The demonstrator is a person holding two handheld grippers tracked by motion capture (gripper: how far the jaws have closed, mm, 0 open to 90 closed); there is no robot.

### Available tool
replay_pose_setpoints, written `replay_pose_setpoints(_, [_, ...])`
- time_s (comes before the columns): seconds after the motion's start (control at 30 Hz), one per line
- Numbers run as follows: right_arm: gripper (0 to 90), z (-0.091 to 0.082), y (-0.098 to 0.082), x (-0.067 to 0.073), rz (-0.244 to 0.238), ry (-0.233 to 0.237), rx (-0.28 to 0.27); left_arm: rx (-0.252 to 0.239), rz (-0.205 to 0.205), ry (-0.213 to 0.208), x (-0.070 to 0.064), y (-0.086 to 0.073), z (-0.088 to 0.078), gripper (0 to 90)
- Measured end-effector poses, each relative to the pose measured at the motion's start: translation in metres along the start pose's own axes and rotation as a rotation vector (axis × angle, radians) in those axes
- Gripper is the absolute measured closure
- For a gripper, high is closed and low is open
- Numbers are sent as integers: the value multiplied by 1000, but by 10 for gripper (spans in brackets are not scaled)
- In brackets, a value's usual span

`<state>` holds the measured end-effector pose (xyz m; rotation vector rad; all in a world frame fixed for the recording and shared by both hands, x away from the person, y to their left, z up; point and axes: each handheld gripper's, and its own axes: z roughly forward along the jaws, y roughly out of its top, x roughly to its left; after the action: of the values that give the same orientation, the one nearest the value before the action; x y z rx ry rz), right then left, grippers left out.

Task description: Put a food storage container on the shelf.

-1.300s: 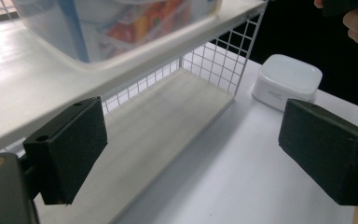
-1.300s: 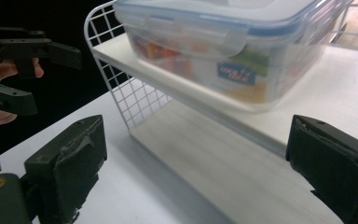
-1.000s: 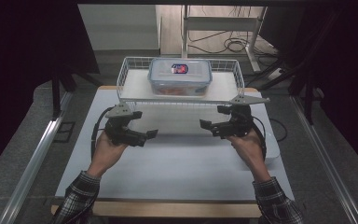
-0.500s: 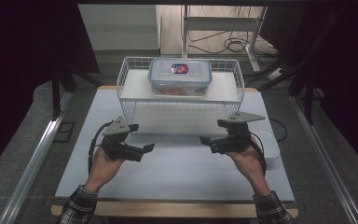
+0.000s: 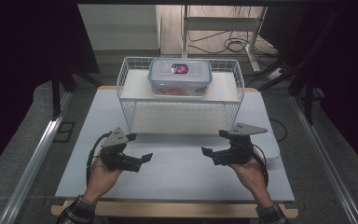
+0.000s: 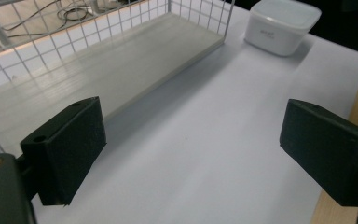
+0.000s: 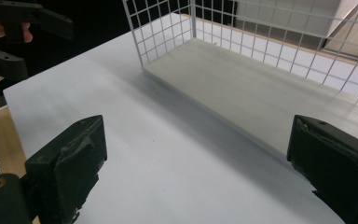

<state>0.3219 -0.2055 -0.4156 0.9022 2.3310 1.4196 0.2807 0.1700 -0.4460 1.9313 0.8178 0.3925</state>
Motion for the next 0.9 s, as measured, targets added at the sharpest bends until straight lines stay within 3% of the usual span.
replay_pose_setpoints(0.1, [49,0,-6,2,-6,-4,5,3,-3,10,-1,-6,1,67])
replay_pose_setpoints(0.37, [46,-7,-31,1,42,-13,-13,17,-17,20,-4,-25,6,41])
replay_pose_setpoints(0.57, [46,-9,-47,2,53,-40,-6,33,-13,41,-6,-37,6,35])
replay_pose_setpoints(0.9, [46,-2,-68,9,28,-52,44,87,18,101,-10,-63,0,27])
